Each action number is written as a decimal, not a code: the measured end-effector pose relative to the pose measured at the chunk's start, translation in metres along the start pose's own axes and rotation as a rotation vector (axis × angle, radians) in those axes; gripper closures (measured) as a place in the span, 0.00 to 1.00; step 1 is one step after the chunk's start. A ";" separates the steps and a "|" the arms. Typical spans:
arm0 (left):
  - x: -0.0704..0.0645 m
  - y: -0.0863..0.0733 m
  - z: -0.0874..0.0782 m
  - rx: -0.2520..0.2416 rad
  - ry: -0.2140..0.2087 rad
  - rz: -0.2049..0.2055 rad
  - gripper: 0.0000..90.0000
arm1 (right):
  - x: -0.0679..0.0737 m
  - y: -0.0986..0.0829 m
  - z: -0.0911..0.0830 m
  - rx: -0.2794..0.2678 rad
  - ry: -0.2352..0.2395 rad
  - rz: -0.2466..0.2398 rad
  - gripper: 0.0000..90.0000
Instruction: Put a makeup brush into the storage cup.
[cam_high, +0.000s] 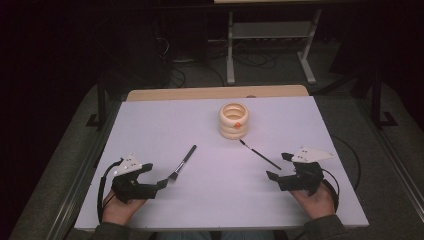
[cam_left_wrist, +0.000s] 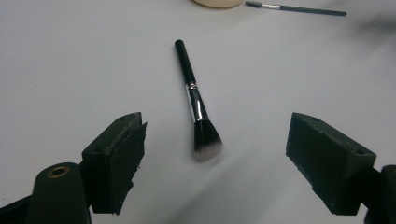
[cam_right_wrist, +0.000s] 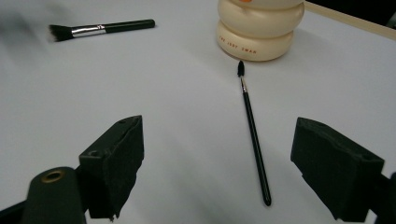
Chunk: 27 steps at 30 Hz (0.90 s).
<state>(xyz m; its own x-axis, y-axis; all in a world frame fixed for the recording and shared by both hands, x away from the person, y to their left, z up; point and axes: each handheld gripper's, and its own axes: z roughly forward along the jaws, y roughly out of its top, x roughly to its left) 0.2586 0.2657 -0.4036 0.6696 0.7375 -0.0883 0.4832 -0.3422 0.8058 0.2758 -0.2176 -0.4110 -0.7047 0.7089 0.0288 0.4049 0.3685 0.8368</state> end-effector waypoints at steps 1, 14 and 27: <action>0.001 0.000 0.000 0.003 0.001 0.003 0.21 | 0.000 0.000 0.000 -0.001 0.000 -0.003 0.18; 0.003 0.001 0.003 0.008 0.002 0.006 0.22 | -0.004 -0.001 0.001 0.003 -0.004 0.008 0.18; -0.001 0.011 -0.002 -0.018 -0.013 -0.017 0.20 | -0.002 -0.001 -0.001 0.001 -0.007 0.016 0.18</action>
<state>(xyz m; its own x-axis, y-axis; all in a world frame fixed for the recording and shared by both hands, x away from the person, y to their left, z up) 0.2625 0.2626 -0.3932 0.6684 0.7357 -0.1095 0.4843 -0.3187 0.8148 0.2764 -0.2204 -0.4115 -0.6940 0.7189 0.0385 0.4166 0.3573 0.8359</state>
